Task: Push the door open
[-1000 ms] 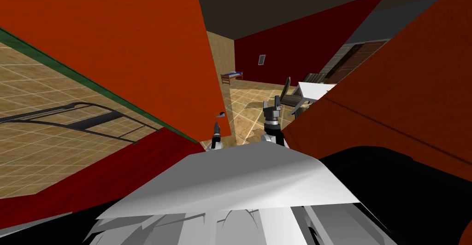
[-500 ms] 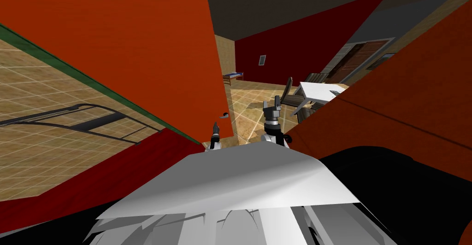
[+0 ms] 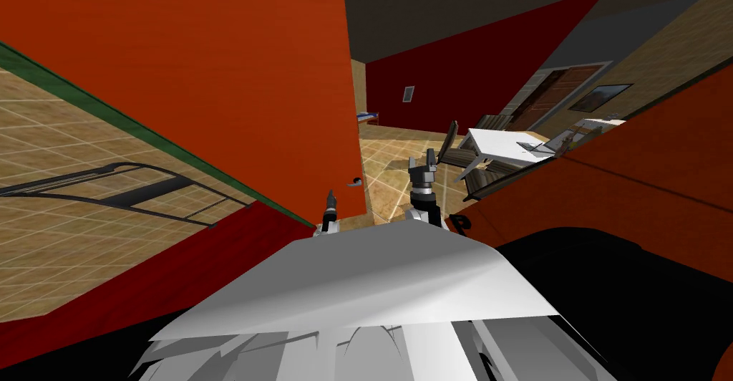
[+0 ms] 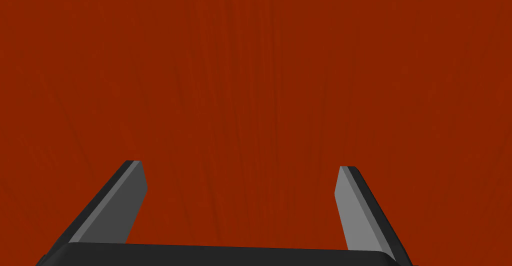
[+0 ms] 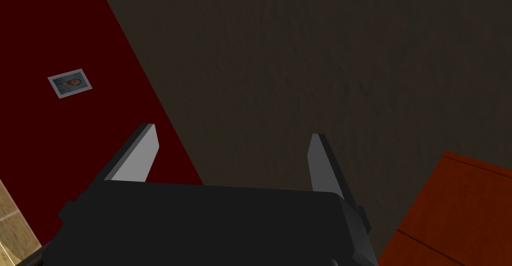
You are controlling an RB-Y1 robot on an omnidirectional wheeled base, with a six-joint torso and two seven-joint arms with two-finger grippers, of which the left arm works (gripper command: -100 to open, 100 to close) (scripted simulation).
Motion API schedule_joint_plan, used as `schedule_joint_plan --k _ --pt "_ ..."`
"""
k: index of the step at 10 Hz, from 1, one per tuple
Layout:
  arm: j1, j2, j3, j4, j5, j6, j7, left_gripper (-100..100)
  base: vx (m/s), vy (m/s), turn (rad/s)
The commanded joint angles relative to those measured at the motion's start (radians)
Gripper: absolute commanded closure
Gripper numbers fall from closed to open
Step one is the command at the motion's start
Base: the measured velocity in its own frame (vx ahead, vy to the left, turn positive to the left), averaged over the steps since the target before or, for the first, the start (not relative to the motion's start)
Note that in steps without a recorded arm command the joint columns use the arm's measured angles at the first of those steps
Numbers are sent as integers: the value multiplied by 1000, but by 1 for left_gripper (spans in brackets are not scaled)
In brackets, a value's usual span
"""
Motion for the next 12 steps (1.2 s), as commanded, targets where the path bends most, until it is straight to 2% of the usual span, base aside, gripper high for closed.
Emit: schedule_joint_plan --k 1,3,4,5,7,11,12 --pt "10 27 -1 -23 0 13 0 -100 149 81 -26" --pt "10 27 -1 -23 0 13 0 -100 77 36 -3" --pt "10 38 2 -22 4 11 -4 -100 112 -29 -37" --pt "10 36 3 -22 5 11 -5 -100 158 -104 -39" --pt "10 15 5 -21 8 9 -9 -100 133 -125 -24" --pt "10 -54 9 -20 12 7 -14 -100 63 -188 -16" --pt "10 -54 9 -20 12 7 -14 -100 1 -121 -1"
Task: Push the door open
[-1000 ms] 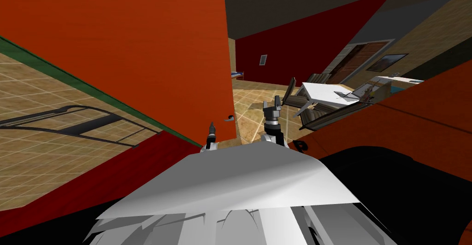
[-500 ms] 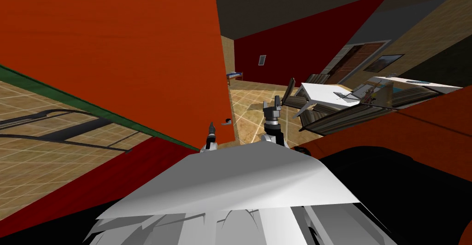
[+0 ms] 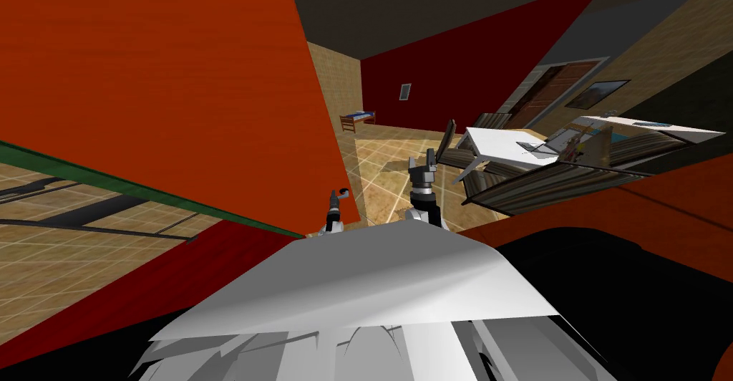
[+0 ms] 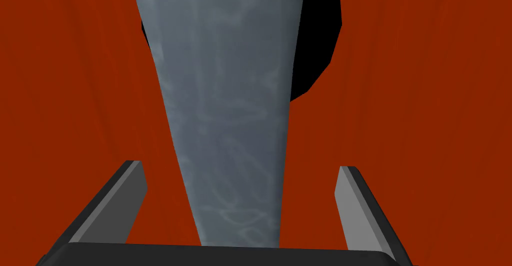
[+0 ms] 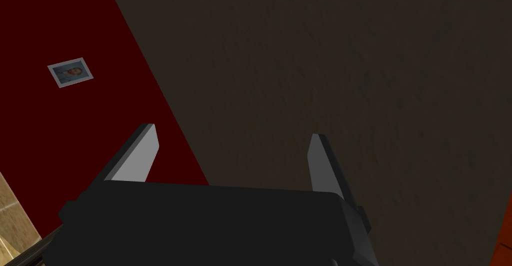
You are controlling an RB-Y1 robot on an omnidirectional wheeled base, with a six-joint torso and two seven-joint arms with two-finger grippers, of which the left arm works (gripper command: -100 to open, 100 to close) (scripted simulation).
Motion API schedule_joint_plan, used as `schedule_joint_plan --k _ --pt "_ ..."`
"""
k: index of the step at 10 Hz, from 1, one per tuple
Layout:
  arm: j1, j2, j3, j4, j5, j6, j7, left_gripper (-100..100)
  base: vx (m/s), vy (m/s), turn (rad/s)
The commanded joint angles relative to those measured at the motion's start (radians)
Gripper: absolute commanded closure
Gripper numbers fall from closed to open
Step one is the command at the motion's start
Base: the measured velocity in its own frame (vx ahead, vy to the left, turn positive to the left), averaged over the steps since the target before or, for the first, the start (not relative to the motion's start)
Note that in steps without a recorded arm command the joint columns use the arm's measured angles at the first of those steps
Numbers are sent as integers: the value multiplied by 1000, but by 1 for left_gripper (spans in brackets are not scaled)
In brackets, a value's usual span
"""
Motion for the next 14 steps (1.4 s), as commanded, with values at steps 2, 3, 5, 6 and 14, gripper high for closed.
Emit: schedule_joint_plan --k 2,3,5,6,14 --pt "10 -3 -2 -22 -1 12 0 -100 -9 -22 0" --pt "10 -3 -2 -22 -1 12 0 100 0 0 0" --pt "10 -3 -2 -22 -1 12 0 100 0 0 0" --pt "10 -3 -2 -22 -1 12 0 100 0 0 0" --pt "10 36 47 -26 33 15 -30 100 106 -17 33"
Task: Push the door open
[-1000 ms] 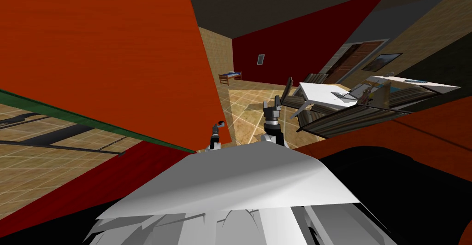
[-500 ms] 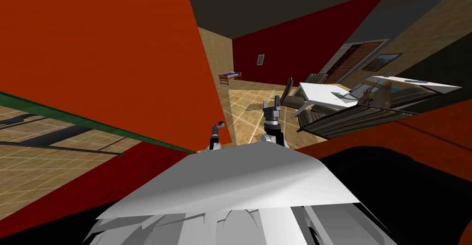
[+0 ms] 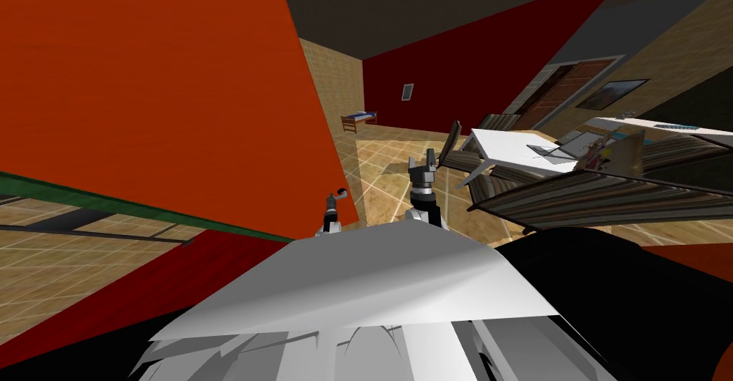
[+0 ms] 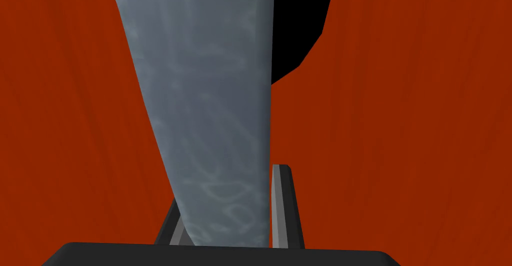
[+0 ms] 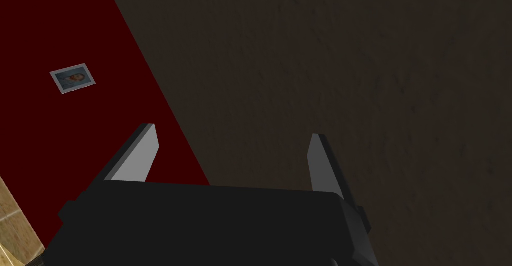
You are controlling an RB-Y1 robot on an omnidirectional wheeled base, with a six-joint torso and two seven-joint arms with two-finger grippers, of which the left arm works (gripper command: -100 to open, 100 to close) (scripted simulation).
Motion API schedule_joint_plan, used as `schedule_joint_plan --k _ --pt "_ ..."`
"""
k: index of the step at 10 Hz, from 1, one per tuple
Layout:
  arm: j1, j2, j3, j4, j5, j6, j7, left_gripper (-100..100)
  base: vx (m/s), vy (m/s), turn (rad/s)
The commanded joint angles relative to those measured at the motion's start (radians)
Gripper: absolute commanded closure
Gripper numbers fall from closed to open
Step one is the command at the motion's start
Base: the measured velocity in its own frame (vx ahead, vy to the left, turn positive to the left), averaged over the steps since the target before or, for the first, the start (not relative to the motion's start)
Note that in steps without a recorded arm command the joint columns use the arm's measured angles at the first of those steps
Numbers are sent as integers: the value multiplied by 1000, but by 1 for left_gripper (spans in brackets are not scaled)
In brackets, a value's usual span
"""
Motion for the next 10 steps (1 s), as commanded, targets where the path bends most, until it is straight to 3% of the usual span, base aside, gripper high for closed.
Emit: schedule_joint_plan --k 1,3,4,5,10 --pt "18 12 14 -50 8 18 -8 100 141 -83 58" --pt "18 12 14 -16 8 18 -8 100 56 -15 -4" --pt "17 4 35 -54 22 18 -21 100 118 -63 106" --pt "17 4 35 -54 22 18 -21 100 132 -107 88" --pt "15 -55 76 -60 50 19 -46 100 137 -114 84"
